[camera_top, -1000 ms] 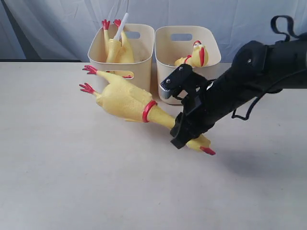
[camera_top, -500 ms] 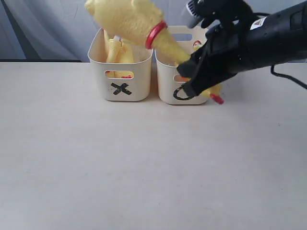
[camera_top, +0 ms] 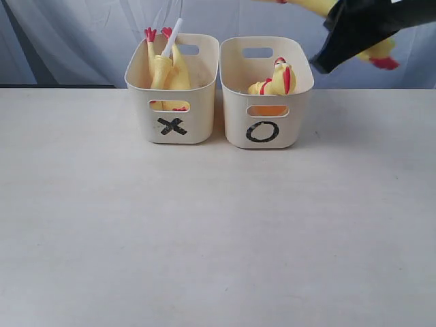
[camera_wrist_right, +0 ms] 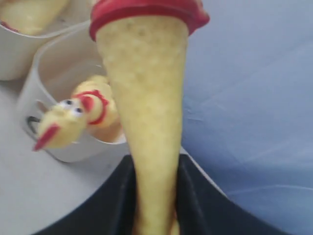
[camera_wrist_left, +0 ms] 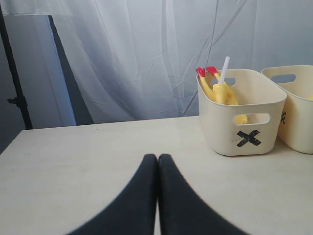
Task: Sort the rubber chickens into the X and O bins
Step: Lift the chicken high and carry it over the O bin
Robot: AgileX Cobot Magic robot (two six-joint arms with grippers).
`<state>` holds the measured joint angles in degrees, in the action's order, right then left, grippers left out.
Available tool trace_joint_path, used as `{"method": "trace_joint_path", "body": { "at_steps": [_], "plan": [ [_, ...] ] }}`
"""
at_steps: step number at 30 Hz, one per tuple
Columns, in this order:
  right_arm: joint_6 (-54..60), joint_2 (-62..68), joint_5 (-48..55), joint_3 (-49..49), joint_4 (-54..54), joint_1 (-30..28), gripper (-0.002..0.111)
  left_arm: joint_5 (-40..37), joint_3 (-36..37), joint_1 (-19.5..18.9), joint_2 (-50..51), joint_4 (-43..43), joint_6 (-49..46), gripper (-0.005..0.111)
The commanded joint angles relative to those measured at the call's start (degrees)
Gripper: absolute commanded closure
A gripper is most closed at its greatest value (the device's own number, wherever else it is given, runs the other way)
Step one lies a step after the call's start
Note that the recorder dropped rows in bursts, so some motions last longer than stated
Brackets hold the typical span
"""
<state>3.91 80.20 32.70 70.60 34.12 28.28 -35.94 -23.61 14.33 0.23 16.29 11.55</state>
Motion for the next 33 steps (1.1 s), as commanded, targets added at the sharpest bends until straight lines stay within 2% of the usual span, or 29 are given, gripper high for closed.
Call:
{"method": "trace_joint_path", "body": {
  "at_steps": [1,10,16,20,33],
  "plan": [
    [-6.5,1.7,4.0,3.4,15.3,-0.2,0.109,0.1,0.3,0.0,-0.2,-0.4,0.4,0.107],
    [-7.6,8.8,8.8,3.5,31.0,-0.2,0.109,0.1,0.3,0.0,-0.2,-0.4,0.4,0.107],
    [-10.3,14.9,12.1,4.3,37.8,-0.1,0.109,0.1,0.3,0.0,-0.2,-0.4,0.4,0.107],
    [-10.4,18.7,16.0,6.9,37.9,-0.1,0.109,0.1,0.3,0.0,-0.2,-0.4,0.4,0.107],
    [-10.4,23.5,17.4,8.0,43.6,2.1,0.109,0.1,0.3,0.0,-0.2,-0.4,0.4,0.107]
  ]
}}
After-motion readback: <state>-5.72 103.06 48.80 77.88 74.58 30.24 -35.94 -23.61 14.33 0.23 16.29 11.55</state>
